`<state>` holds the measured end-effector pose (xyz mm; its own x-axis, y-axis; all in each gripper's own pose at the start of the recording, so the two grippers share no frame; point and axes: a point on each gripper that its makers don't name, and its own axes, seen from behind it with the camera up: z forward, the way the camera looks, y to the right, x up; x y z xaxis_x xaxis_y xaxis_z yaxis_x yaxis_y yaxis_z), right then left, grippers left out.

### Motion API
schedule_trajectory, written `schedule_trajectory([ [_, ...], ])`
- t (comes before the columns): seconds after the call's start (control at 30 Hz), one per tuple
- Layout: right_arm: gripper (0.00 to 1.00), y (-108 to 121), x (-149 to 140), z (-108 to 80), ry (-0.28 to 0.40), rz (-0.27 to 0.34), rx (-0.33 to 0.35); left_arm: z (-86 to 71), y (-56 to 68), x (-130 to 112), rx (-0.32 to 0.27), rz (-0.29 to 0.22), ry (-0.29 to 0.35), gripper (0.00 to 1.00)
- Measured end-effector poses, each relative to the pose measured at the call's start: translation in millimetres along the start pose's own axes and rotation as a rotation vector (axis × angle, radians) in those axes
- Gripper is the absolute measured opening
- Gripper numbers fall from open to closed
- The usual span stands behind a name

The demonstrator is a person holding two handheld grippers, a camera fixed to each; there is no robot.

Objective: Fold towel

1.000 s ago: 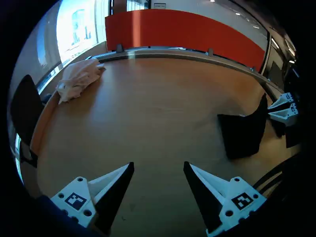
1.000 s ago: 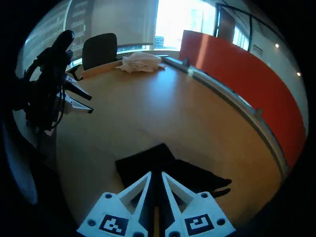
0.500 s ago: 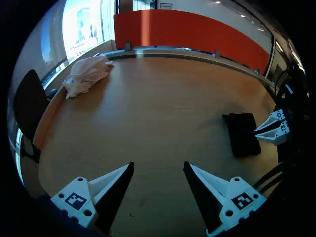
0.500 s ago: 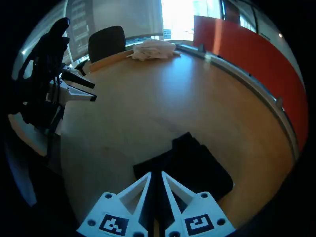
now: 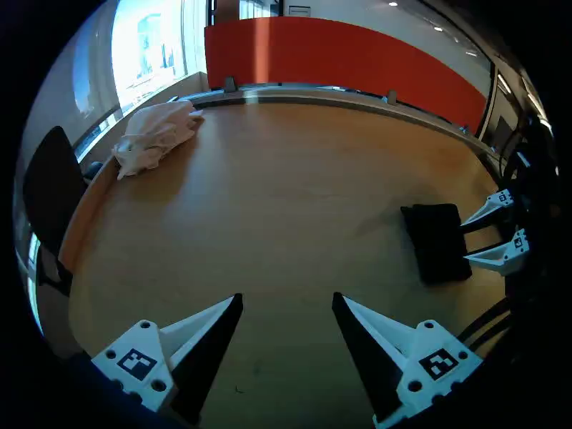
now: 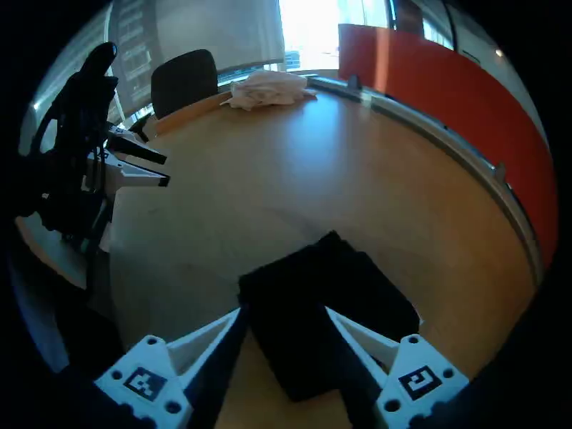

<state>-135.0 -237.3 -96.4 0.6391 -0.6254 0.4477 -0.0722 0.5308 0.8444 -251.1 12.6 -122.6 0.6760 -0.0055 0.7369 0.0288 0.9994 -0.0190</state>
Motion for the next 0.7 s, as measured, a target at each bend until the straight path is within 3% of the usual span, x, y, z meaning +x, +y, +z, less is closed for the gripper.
schedule_trajectory([
  [0.1,0.80,0,-6,-2.1,-0.007,0.007,-0.007,-0.5,0.0,0,-0.001,-0.001,0.000,0.93],
  [0.7,0.80,10,-72,-23.8,-0.071,0.096,-0.096,-4.4,0.4,-3,-0.002,-0.006,0.003,0.93],
])
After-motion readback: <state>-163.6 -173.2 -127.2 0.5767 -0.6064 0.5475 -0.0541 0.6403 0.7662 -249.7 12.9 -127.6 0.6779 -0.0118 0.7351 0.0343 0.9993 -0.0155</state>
